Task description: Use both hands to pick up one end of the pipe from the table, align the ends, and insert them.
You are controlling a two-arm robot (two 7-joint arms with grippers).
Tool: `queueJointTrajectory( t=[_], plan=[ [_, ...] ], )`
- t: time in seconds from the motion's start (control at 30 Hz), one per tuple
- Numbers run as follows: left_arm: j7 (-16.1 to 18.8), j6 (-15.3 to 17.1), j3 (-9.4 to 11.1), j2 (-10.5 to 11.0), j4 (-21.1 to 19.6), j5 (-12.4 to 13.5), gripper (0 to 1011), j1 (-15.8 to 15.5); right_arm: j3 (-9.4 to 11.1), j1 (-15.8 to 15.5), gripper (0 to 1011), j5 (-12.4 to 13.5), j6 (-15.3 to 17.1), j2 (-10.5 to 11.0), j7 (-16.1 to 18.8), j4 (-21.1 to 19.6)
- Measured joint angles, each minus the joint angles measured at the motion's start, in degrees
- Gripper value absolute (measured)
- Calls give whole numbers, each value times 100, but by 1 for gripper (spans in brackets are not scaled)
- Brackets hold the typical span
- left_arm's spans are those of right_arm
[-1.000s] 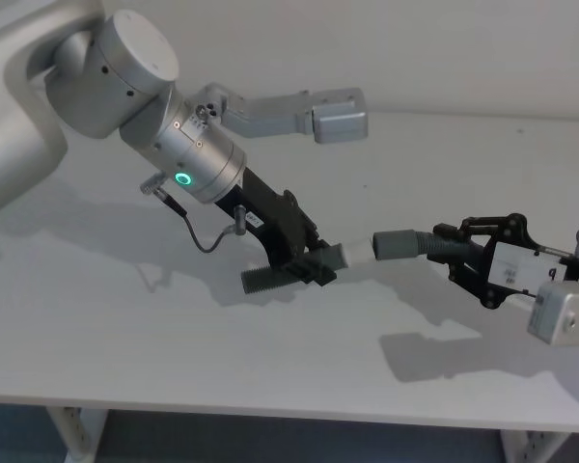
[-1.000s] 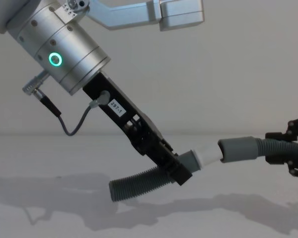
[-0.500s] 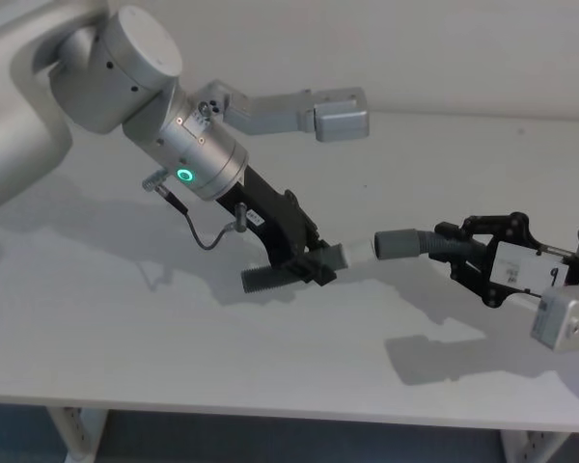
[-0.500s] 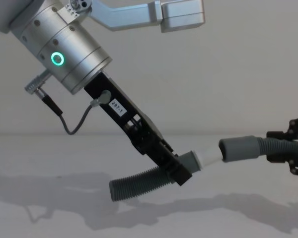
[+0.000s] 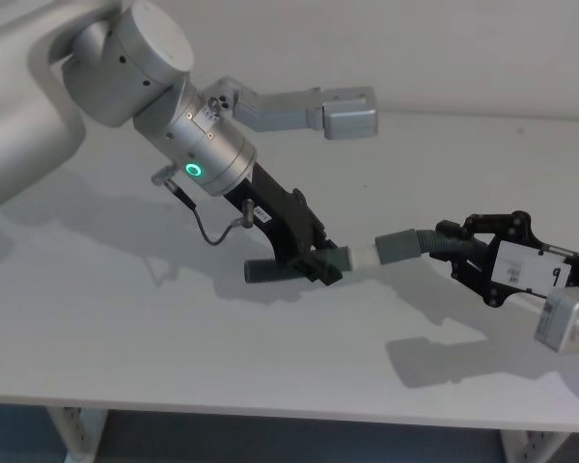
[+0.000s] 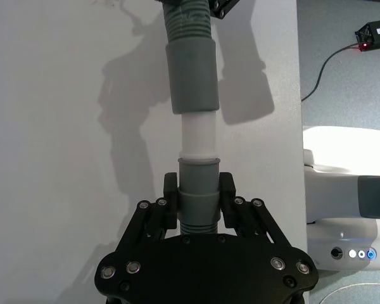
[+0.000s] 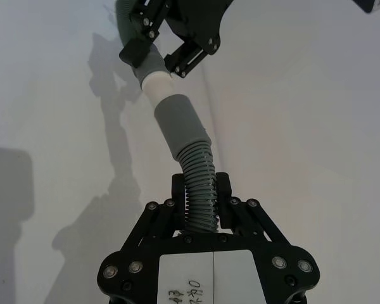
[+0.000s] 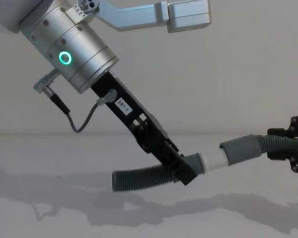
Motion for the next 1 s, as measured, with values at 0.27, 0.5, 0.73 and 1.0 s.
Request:
queueJointTrajectory(
  t=[0.27,0.5,0.73,1.0],
  plan=[
    [-49,-54,66,-68,89,-16,383,-73,-7,-9,275,-56,-78,4,-2,-1],
    [-54,-58,99,-70,88,-40,383,-107,-32,-4,276,-157,-165,8,-41,14],
    [-16,-36,113,-38,31,-65,383,-115,-63,8,275,-213,-214,11,-72,24],
    [79,21,110,-2,-37,-109,383,-107,-87,22,275,-231,-230,13,-78,29]
  ],
)
